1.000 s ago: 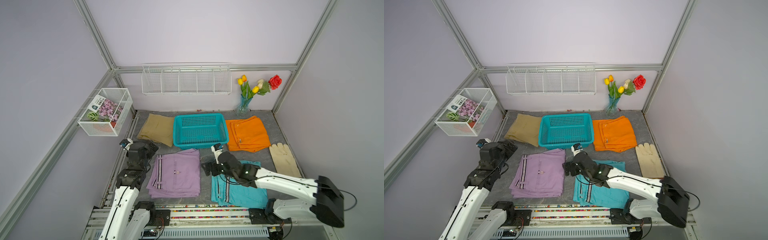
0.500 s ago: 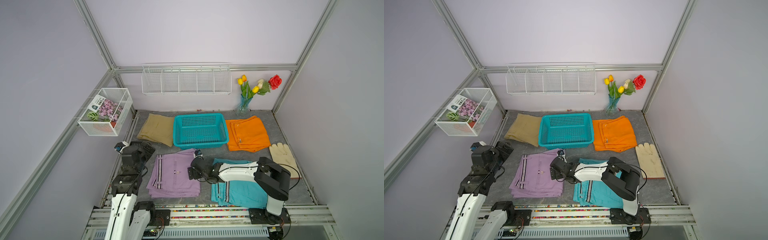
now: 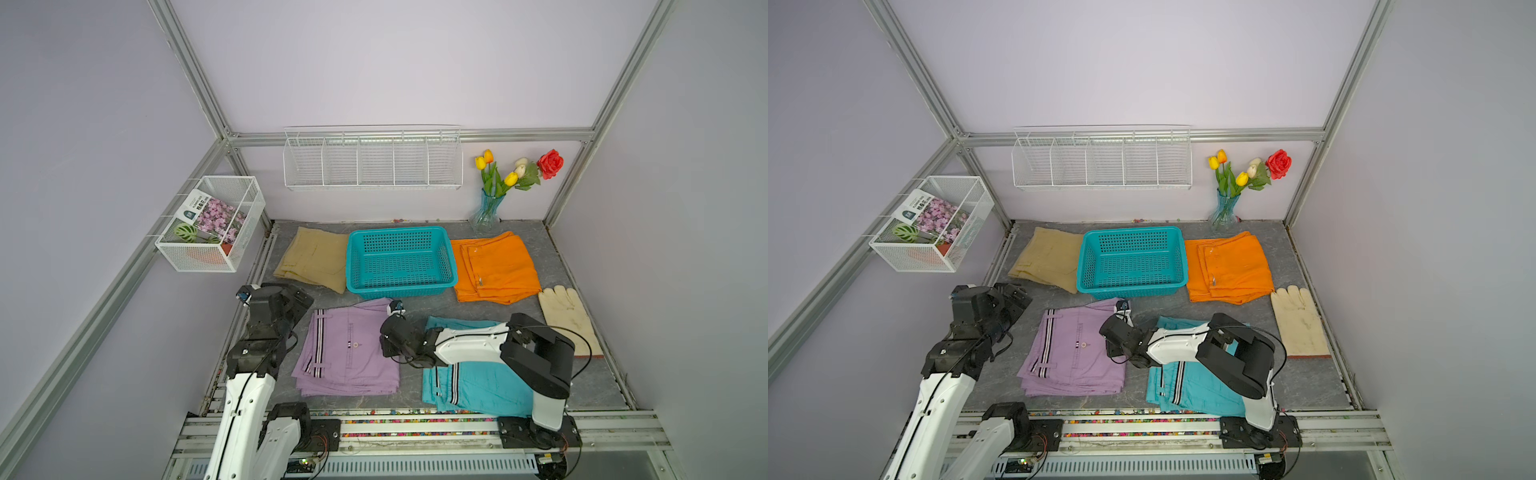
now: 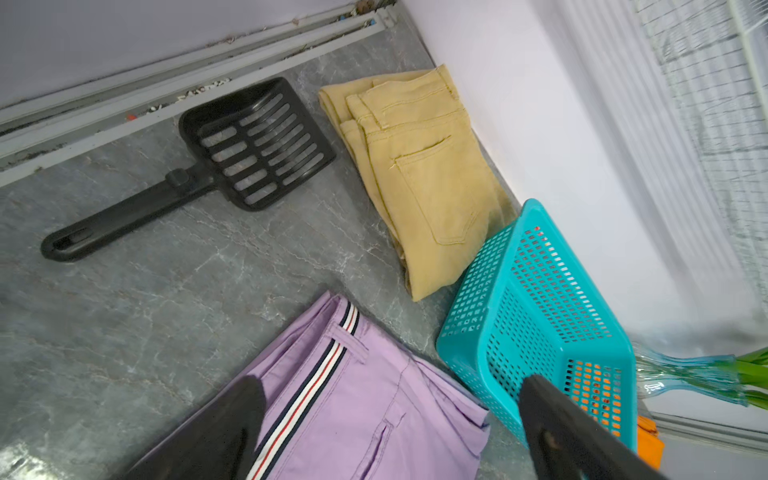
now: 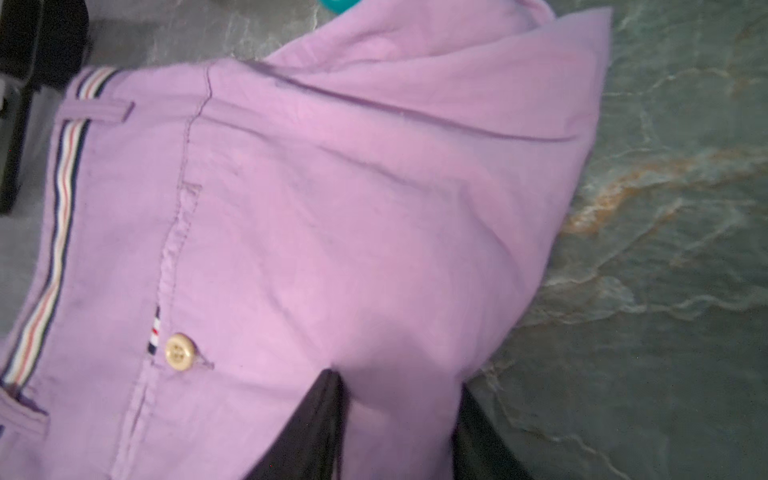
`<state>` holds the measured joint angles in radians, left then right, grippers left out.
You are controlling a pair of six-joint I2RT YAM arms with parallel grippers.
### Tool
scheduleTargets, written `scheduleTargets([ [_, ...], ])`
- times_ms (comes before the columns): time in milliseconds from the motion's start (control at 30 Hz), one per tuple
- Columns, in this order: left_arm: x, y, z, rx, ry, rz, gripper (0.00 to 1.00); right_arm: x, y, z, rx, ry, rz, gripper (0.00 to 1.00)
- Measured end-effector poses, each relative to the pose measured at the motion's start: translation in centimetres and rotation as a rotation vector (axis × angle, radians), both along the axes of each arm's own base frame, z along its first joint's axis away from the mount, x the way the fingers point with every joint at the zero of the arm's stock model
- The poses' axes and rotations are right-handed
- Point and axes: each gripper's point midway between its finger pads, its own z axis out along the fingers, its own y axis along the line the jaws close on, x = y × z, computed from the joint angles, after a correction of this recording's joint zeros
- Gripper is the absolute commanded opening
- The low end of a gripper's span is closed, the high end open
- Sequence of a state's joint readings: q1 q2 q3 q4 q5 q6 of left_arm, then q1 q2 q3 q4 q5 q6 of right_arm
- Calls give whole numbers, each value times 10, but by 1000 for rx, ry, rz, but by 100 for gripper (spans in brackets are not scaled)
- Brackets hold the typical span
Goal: Put the folded long pants in the basket
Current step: Move the long pant to the center of the board.
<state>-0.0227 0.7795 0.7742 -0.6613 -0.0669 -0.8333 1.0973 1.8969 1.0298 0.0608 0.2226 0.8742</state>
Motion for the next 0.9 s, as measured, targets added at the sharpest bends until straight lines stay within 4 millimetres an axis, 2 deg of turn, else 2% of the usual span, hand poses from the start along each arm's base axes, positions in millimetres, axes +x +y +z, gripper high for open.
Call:
scheduleTargets([
  [100,3,-5,-10,-17,70,-26,100,1,-3,3,-4,-3,-19,11],
  [233,7,-18,-20,-52,166,-92,100,0,-22,13,-50,-20,-52,10],
  [333,6,-34,-37,-106,217,-169,100,1,-39,19,-72,-19,-68,8],
  [400,2,-48,-59,-165,251,-236,100,7,-48,17,-83,-14,-79,6],
  [533,-18,-72,-115,-284,375,-326,100,10,-61,6,-101,6,-84,1],
  [600,-28,-75,-133,-303,423,-333,100,11,-62,3,-102,10,-78,1],
  [733,-31,-73,-143,-282,409,-340,100,12,-61,3,-101,8,-63,2],
  [867,-39,-67,-164,-257,398,-316,100,13,-60,3,-107,5,-51,2],
  [900,-35,-65,-162,-243,381,-308,100,13,-59,2,-107,4,-51,2],
])
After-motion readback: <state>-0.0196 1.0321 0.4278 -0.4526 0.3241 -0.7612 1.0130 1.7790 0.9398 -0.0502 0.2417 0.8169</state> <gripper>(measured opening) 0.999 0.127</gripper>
